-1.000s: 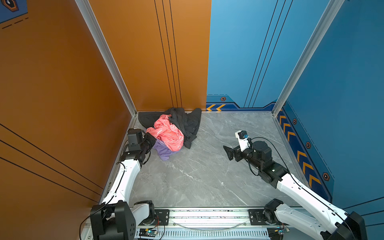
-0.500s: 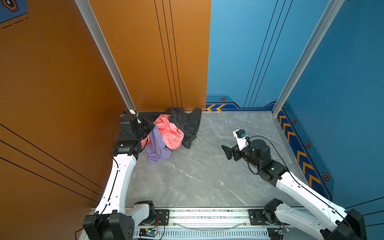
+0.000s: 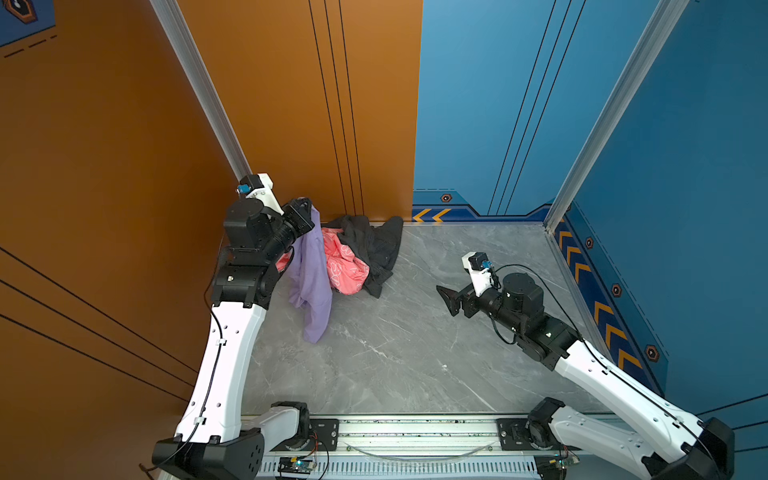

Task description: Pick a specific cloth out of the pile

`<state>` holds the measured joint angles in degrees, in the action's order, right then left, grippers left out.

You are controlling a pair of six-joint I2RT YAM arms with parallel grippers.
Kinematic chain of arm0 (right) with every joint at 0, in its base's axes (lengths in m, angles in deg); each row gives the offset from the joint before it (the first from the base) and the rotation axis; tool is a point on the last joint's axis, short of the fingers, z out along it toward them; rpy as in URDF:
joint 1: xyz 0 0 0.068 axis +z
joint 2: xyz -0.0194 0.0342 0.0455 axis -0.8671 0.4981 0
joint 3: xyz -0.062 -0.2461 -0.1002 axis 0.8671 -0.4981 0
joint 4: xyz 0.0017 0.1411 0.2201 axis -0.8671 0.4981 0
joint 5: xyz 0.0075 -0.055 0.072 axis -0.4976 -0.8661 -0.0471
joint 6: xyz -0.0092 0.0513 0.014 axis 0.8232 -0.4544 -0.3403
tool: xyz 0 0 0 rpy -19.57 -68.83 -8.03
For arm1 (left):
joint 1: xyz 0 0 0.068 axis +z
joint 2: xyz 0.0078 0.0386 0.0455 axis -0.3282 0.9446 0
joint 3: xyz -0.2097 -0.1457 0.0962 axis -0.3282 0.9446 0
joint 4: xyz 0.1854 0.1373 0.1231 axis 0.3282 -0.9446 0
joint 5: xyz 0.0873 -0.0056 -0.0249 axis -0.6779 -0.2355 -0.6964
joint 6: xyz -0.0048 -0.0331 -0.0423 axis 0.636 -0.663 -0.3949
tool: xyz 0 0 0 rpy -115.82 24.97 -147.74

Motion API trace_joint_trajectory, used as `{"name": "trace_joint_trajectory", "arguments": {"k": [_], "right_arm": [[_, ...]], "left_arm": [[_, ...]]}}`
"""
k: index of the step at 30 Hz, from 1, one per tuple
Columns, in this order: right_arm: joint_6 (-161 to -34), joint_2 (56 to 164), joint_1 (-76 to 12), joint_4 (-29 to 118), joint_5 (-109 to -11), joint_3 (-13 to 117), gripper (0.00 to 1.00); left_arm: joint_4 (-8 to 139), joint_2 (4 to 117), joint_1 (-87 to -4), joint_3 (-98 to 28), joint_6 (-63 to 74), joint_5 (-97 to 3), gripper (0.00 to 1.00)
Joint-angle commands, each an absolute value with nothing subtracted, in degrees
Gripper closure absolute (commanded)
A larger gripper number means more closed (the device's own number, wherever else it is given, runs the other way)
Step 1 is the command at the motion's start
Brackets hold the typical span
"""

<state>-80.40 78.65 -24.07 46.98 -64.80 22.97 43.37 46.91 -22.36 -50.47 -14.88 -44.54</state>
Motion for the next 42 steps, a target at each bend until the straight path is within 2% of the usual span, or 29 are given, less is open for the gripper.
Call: {"name": "trace_joint_trajectory", "arguments": {"k": [1, 9, 18, 24, 32, 33, 34, 36, 40, 42], "right_arm": [[-81.16, 79.17, -23.04, 48.22, -62.75, 26.19, 0.00], [-82.75, 79.88, -21.55, 47.94, -61.05, 30.00, 0.00], [-83.58, 79.45, -21.10, 47.54, -59.98, 32.61, 0.00], [-83.15, 78.55, -21.69, 49.42, -62.43, 32.39, 0.00], [-83.74, 72.59, -28.26, 57.70, -72.59, 30.77, 0.00], [-84.44, 71.39, -29.70, 58.46, -74.32, 30.02, 0.00], [-85.30, 70.29, -31.11, 58.96, -75.29, 29.35, 0.00], [-87.91, 68.11, -34.57, 60.28, -76.36, 27.89, 0.00], [-91.23, 66.19, -39.79, 61.77, -72.46, 26.26, 0.00], [-91.60, 66.29, -40.34, 61.70, -70.74, 25.85, 0.00]], "left_arm": [[46.86, 47.73, -23.84, -56.43, -10.42, -39.78, 1.00], [48.54, 51.94, -28.30, -64.58, -10.02, -33.40, 1.00], [48.57, 56.46, -38.83, -66.60, -6.92, -30.60, 1.00], [48.36, 60.36, -47.19, -61.69, -6.05, -34.28, 1.00], [42.23, 66.08, -59.96, -52.39, 3.67, -46.48, 1.00], [42.23, 66.80, -61.06, -51.47, 4.63, -46.98, 0.98], [42.23, 67.49, -61.74, -50.97, 5.18, -46.93, 0.90], [41.80, 68.33, -62.31, -50.18, 5.93, -46.73, 0.68], [41.53, 66.50, -61.23, -48.05, 6.17, -48.36, 0.42], [41.53, 64.03, -60.39, -46.11, 6.76, -49.48, 0.25]]}}
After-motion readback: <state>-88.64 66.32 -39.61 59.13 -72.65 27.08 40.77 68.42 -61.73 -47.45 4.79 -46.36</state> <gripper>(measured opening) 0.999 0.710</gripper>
